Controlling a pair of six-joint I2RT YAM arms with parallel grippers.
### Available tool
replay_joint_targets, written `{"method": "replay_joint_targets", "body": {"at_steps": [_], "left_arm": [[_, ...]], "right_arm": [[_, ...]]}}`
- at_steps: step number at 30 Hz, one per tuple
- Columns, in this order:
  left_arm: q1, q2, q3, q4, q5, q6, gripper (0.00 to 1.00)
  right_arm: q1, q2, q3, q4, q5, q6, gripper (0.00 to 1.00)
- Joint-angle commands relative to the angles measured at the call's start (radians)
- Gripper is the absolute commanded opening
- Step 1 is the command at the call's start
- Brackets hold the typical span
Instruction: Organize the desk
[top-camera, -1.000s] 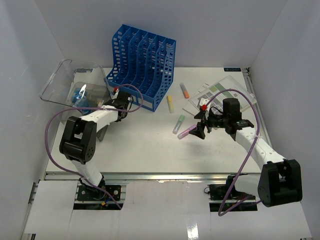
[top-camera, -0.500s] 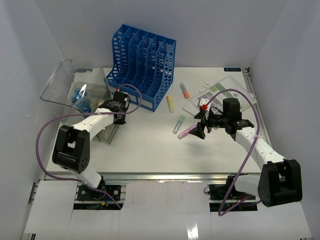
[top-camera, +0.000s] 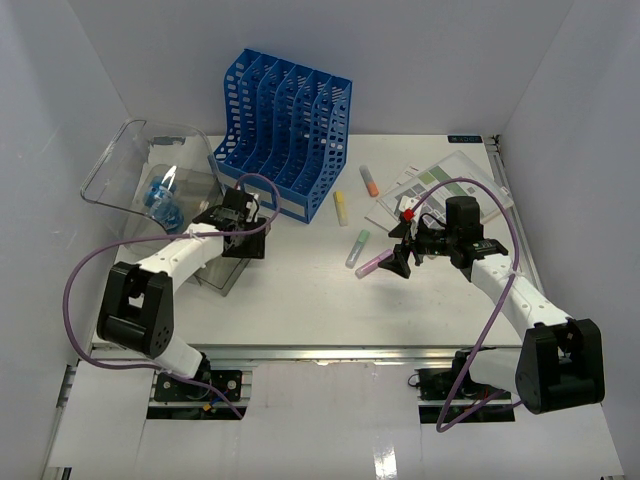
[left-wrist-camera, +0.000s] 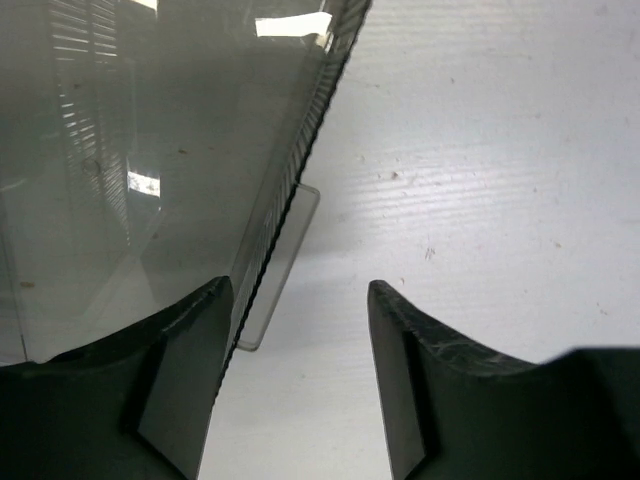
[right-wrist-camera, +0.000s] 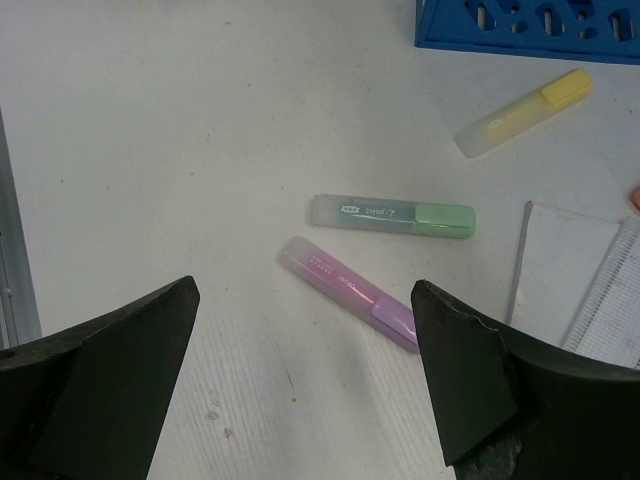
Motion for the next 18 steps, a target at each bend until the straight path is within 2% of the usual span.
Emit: {"method": "replay_joint_targets", "body": {"at_steps": [1, 4, 7, 9, 11, 14, 18], "left_arm": [[-0.006, -0.128, 0.070, -0.009, 0.117, -0.025, 0.77], [-0.004, -0.188, 0.094, 0.006, 0.212, -0.023, 0.82], [-0.007, -0.246, 0.080, 0.052, 0.390, -0.048, 0.86], [-0.017, -0.263, 0.031, 0.133, 0.477, -0.100, 0.96], [-0.046, -0.262, -0.003, 0.199, 0.510, -0.178, 0.98], [-0.164, -0.223, -0.032, 0.322, 0.410, -0.248, 0.98], [-0.283, -0.107, 0.046, 0.381, 0.218, -0.294, 0.98]], "right_arm": [[-0.006, -0.016, 0.008, 0.002, -0.006, -0.015, 0.93], [-0.010, -0.015, 0.008, 0.000, -0.004, -0.018, 0.93], [-0.011, -0.013, 0.009, -0.002, 0.004, -0.021, 0.93], [-0.013, -0.012, 0.011, -0.001, 0.010, -0.023, 0.93], [-0.017, -0.008, 0.013, -0.004, 0.017, -0.021, 0.92], [-0.032, 0.003, 0.017, -0.004, 0.022, -0.008, 0.91], [-0.070, 0.013, 0.023, -0.004, 0.020, 0.017, 0.91]]}}
